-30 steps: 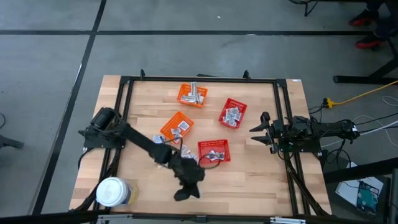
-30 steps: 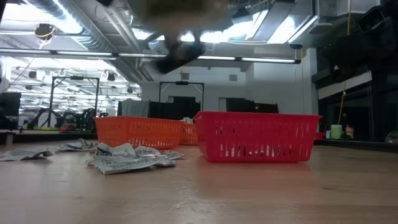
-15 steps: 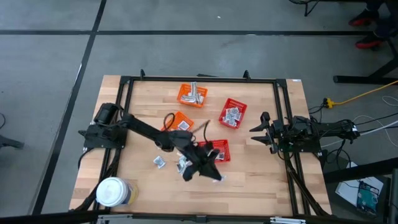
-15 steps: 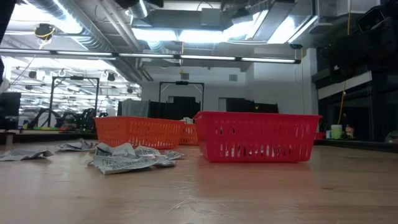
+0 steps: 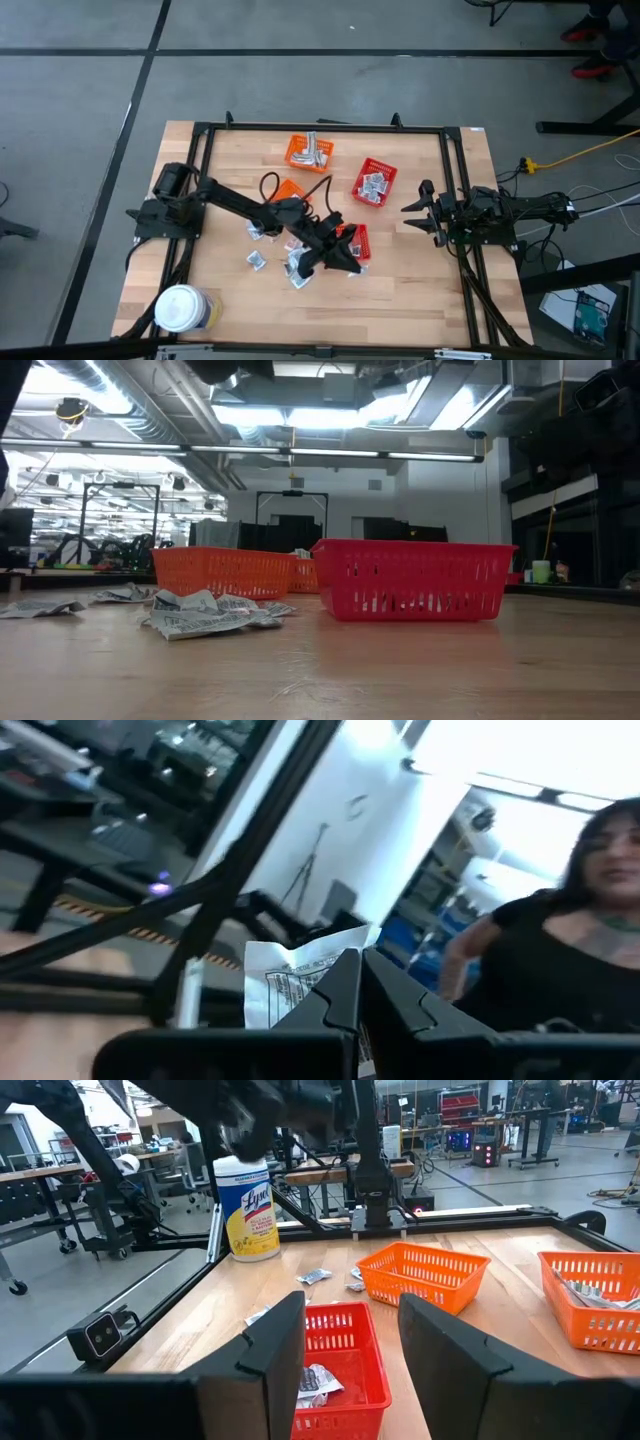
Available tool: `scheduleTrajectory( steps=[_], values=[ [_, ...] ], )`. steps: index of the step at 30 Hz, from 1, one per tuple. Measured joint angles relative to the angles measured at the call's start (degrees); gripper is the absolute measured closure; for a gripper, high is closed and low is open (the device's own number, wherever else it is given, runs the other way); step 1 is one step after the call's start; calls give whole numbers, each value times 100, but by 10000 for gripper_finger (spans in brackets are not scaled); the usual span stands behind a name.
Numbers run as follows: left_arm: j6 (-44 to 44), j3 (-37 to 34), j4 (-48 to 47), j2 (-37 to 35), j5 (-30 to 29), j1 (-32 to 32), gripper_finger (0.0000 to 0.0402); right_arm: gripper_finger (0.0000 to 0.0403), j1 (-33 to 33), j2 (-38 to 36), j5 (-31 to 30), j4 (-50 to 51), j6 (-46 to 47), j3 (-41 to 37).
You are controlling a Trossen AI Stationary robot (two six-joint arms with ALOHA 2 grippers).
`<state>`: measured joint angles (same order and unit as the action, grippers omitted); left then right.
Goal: Pick & Place First Aid Supplies
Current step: Put the gray towelette pack into the bottom red bin
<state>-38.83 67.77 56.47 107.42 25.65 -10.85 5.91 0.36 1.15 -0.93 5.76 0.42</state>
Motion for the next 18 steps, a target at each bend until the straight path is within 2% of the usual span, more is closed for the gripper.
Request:
scheduleTrajectory(
  steps=[3,7,18],
  values=[
    [124,1,-436,0,-43,136,399,240,0,0,0,0,0,-1],
    [384,2,-1594,0,-154,283,399,240,0,0,-1,0,0,0],
    [1239,2,-4326,2,-1269,485,398,240,0,0,-2,0,-2,-1]
  ],
)
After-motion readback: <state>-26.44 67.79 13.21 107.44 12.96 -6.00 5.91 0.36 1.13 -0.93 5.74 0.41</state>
